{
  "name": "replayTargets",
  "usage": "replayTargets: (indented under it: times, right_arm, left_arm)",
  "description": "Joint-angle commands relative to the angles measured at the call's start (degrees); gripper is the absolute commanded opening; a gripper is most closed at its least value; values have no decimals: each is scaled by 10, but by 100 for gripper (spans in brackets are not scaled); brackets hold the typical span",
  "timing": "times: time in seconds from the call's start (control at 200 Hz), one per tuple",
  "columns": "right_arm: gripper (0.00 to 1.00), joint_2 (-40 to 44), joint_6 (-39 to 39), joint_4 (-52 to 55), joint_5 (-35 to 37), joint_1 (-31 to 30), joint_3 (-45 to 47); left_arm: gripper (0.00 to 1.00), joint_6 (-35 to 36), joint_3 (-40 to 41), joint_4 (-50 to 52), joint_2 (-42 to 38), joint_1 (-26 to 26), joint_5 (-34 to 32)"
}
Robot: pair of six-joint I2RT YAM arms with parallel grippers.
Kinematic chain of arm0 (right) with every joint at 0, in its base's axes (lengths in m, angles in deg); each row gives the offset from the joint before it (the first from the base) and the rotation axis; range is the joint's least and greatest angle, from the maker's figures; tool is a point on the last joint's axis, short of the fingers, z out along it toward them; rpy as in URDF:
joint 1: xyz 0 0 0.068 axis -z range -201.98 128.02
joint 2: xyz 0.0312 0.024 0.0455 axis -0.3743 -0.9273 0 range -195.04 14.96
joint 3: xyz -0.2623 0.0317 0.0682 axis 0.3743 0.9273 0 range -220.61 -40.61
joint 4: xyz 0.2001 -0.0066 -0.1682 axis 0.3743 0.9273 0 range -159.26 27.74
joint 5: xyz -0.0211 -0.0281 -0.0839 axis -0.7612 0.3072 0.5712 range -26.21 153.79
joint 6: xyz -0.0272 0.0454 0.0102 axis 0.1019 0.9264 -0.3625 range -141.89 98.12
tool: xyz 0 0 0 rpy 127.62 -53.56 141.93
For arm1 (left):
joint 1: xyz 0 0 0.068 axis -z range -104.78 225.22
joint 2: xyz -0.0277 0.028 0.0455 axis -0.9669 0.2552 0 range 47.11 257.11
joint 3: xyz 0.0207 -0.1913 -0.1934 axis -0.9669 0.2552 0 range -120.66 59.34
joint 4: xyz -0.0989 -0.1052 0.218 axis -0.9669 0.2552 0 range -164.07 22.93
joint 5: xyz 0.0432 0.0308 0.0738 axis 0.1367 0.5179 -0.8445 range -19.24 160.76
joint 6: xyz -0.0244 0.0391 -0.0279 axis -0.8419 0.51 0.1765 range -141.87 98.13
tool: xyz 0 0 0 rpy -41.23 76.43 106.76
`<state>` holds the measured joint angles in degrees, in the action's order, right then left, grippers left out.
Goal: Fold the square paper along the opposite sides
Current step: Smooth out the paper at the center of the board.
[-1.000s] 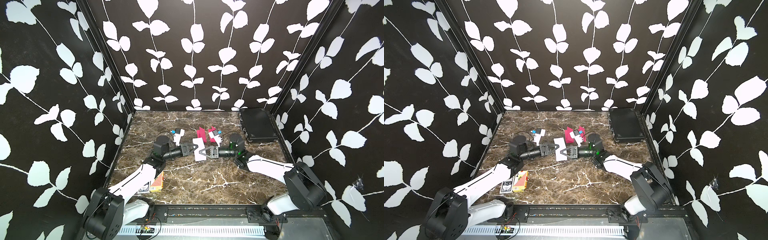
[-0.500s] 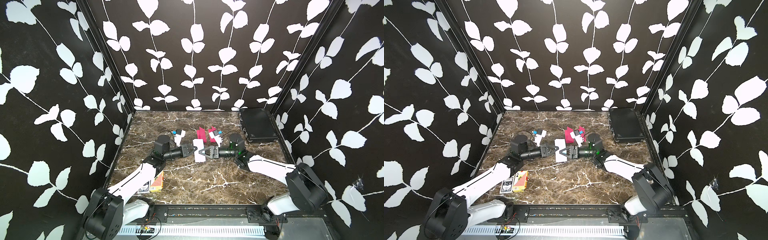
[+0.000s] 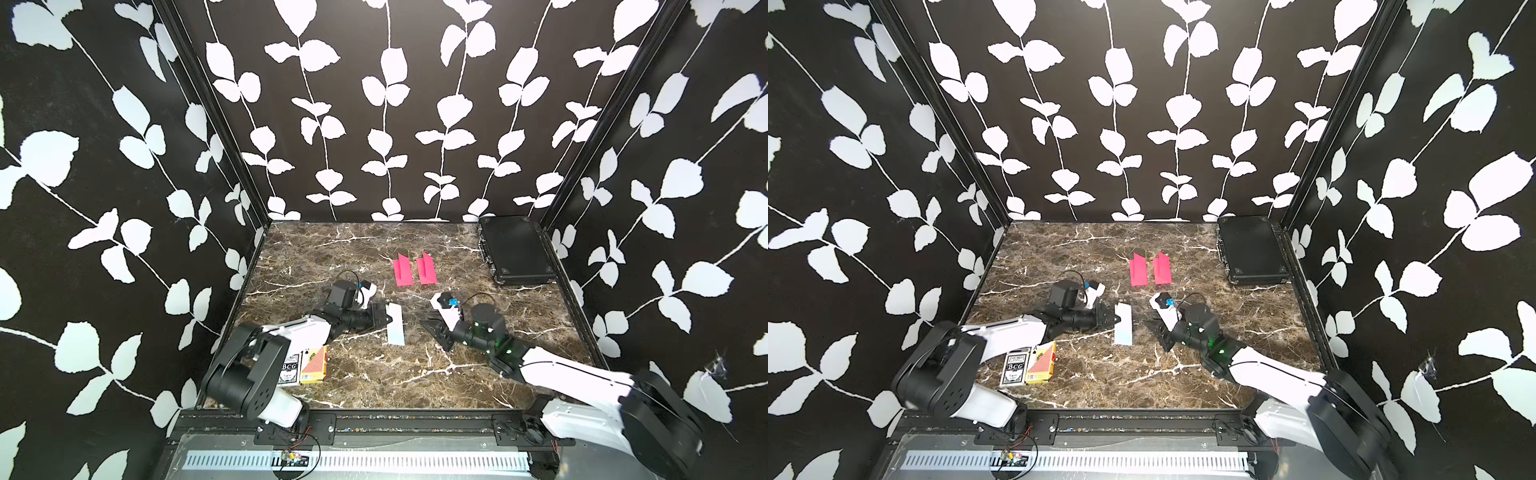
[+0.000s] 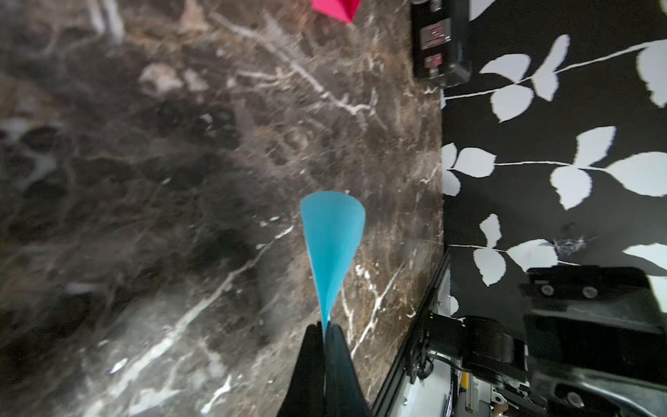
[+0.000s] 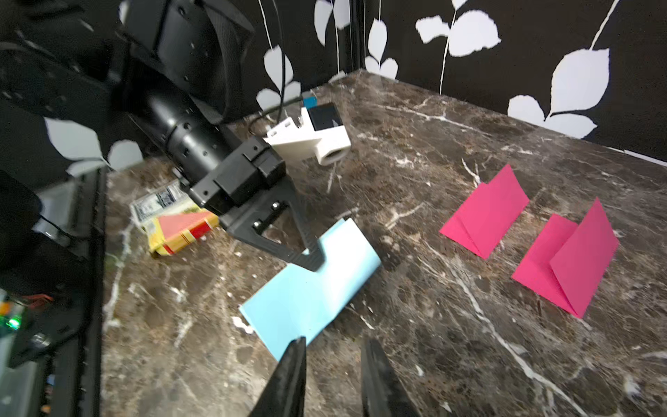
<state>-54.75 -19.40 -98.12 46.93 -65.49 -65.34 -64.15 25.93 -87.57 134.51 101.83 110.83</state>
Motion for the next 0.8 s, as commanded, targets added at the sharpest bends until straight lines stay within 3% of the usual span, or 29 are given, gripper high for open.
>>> replayTargets:
  times: [0.0, 0.095, 0.32, 0.795]
  right_arm:
    - [25, -58, -53, -100, 12, -7, 6]
    - [20, -133, -45, -143, -4, -12, -15]
    - [19, -281, -29, -207, -35, -26, -70]
    - [13, -379, -26, -221, -45, -43, -135]
  left_arm:
    - [0, 19, 10, -42, 9, 3, -7]
    - [0, 23, 22, -51, 24, 4, -10]
    - [0, 44, 26, -27, 31, 3, -20]
    - [0, 81, 32, 25, 24, 2, -50]
